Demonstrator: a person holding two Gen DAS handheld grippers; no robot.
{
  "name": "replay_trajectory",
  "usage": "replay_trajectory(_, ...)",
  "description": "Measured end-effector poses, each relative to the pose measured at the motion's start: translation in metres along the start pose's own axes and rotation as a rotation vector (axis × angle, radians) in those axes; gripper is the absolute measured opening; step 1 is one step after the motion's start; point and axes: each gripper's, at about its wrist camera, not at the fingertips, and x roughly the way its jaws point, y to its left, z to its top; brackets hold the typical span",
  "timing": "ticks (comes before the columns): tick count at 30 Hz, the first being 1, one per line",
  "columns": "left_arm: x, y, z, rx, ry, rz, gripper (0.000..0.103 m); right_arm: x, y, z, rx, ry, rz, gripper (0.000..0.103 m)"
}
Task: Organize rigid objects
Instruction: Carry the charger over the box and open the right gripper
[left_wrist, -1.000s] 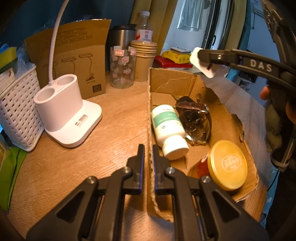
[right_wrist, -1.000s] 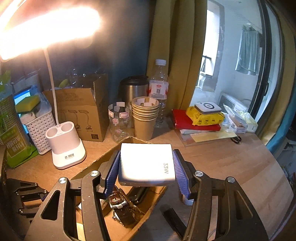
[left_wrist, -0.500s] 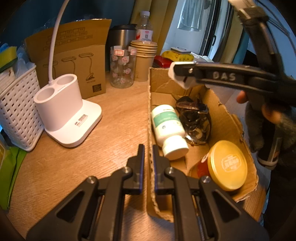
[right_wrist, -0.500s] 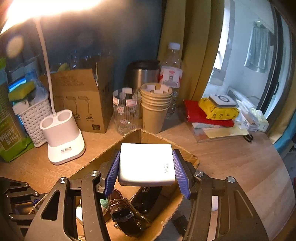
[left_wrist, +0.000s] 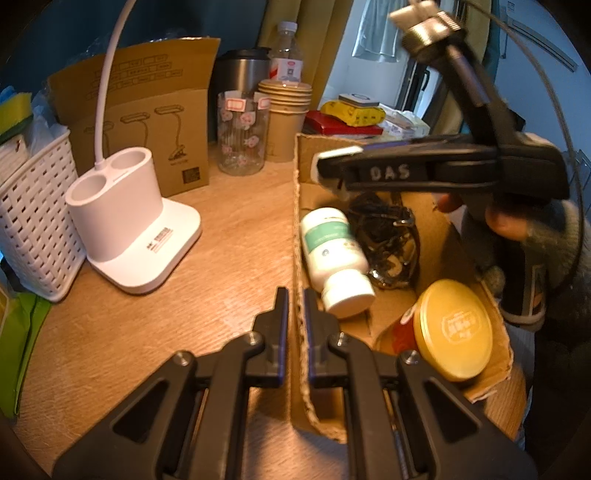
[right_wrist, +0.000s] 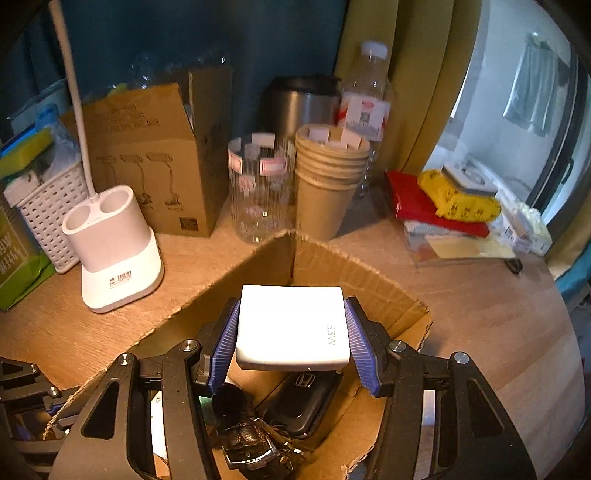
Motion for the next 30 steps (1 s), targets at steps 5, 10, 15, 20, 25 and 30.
replay_trajectory(5,-0.002,-0.002,-0.001,0.002,-0.002,-0.001,0.007,0.007,0.005,-0.001,-0.035,0.046,0.006,0.059)
replay_trajectory(10,-0.003,-0.002,-0.001,0.001,-0.002,-0.003,0.007,0.009,0.007,-0.001,-0.045,0.063,0.009,0.059)
replay_trajectory(15,-0.004,-0.002,-0.002,0.001,-0.003,-0.003,0.007,0.008,0.009,-0.002,-0.05,0.067,0.017,0.059)
replay_trajectory(20,-0.001,0.002,-0.001,-0.005,0.002,-0.003,0.007,0.003,0.007,-0.002,-0.039,0.035,0.032,0.063)
replay_trajectory(25,-0.001,0.002,0.0,-0.006,0.003,-0.001,0.007,-0.002,0.003,-0.004,-0.019,0.016,0.033,0.064)
replay_trajectory(30,-0.001,0.002,0.0,-0.006,0.003,-0.001,0.007,-0.02,-0.002,-0.006,0.0,-0.034,0.013,0.065)
